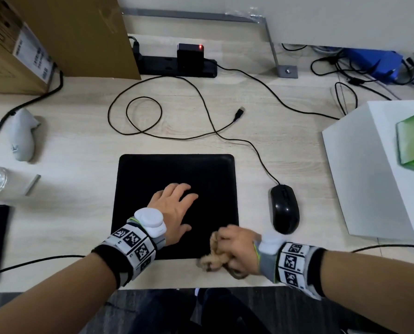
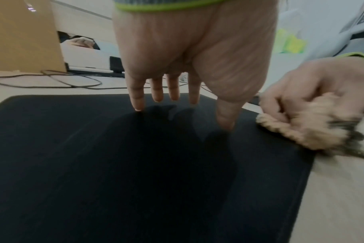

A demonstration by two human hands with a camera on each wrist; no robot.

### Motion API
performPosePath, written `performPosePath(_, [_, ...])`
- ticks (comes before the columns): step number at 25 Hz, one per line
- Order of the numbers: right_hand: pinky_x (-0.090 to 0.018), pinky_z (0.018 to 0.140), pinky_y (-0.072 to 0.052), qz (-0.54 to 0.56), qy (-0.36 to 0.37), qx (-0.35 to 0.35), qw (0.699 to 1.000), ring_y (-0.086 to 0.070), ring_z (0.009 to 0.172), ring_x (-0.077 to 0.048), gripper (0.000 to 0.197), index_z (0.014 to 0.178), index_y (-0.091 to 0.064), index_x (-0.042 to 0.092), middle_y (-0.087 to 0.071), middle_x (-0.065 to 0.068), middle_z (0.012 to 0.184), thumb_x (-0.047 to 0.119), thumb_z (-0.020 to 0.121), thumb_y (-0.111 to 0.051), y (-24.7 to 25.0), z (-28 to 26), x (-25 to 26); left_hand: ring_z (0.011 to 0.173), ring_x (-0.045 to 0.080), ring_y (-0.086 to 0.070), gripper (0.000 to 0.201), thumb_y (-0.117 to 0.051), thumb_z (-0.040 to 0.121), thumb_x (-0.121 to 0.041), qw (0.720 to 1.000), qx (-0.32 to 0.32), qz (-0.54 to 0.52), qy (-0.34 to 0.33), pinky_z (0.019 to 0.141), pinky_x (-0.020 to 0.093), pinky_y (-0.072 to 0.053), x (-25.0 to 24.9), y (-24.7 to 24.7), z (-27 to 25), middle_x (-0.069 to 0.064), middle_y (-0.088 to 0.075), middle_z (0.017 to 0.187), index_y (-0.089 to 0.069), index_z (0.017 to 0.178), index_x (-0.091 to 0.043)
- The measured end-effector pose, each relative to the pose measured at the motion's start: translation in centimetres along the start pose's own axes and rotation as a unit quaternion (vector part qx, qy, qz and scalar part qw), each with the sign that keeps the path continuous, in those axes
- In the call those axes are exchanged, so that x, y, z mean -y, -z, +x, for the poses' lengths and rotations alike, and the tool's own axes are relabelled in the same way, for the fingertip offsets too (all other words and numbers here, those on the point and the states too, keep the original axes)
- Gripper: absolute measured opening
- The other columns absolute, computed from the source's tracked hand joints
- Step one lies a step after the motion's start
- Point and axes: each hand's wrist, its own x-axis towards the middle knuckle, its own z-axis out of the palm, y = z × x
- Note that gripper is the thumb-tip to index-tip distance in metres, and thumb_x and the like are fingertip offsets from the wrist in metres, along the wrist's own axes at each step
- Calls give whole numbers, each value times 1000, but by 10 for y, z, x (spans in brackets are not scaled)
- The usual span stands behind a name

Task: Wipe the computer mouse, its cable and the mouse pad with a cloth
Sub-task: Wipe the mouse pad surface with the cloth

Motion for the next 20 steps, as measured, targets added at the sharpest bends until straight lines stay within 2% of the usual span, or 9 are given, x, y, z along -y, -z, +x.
performPosePath(2, [-23, 59, -47, -27, 46, 53, 997, -58, 72, -24, 33, 83, -68, 16, -61, -5, 87, 10, 51, -74, 10, -3, -5, 142, 25, -12, 80, -64, 78, -49, 1000, 10, 14, -4, 114, 43, -20, -6, -2, 0, -1, -15, 153, -24, 144, -30])
performPosePath(4, [-24, 62, -44, -30, 25, 48, 998, -59, 75, -29, 30, 85, -68, 12, -61, -10, 89, 6, 56, -73, 29, 20, -19, 142, 25, -12, 81, -66, 78, -48, 1000, 11, 13, 4, 115, 44, -19, -6, -3, 0, -2, -15, 154, -23, 144, -30])
performPosePath(6, [-26, 74, -40, -23, -91, -36, 995, -57, 90, -31, 23, 95, -66, 11, -59, -12, 100, 6, 73, -65, 57, 54, -42, 142, 24, -12, 81, -66, 78, -49, 1000, 11, 13, 5, 114, 43, -20, -5, -3, 0, -4, -15, 154, -22, 145, -31])
performPosePath(8, [-27, 77, -38, -22, -198, -120, 973, -54, 99, -30, 23, 102, -64, 12, -56, -12, 108, 10, 79, -62, 84, 84, -64, 142, 23, -13, 82, -66, 78, -49, 1000, 11, 14, 8, 113, 42, -21, -6, -2, -1, -5, -16, 153, -23, 145, -32])
performPosePath(10, [-28, 75, -37, -35, -293, -157, 942, -54, 101, -32, 24, 105, -63, 10, -53, -14, 111, 12, 81, -60, 108, 112, -75, 142, 23, -13, 82, -67, 78, -49, 1000, 15, 9, 14, 113, 41, -23, -6, -2, 0, -6, -16, 153, -22, 145, -33])
performPosePath(12, [-26, 74, -36, -39, -352, -148, 923, -54, 104, -33, 28, 113, -60, 10, -51, -14, 116, 15, 85, -57, 110, 129, -70, 142, 22, -14, 80, -66, 79, -49, 1000, 19, 8, 19, 113, 40, -25, -6, 0, -1, -7, -17, 153, -23, 145, -33])
performPosePath(14, [-27, 77, -38, -9, -312, -157, 937, -55, 102, -33, 33, 114, -61, 11, -52, -14, 115, 13, 81, -60, 90, 129, -50, 140, 22, -18, 79, -65, 79, -49, 999, 4, 5, 41, 110, 40, -29, 2, 5, -3, -7, -21, 152, -26, 144, -31])
performPosePath(17, [-31, 68, -41, 23, -130, -176, 976, -60, 82, -37, 34, 95, -68, 7, -59, -17, 96, 3, 61, -71, 35, 87, -8, 134, 21, -26, 78, -66, 78, -50, 996, -17, -8, 84, 104, 38, -35, 19, 10, -9, -5, -25, 149, -29, 143, -29])
performPosePath(20, [-32, 64, -49, 3, 6, -28, 1000, -58, 74, -34, 35, 91, -68, 10, -60, -13, 92, 6, 56, -68, -3, 53, 16, 138, 20, -21, 81, -64, 79, -51, 996, 1, -4, 88, 105, 36, -34, 34, 6, -19, -7, -20, 152, -25, 145, -28])
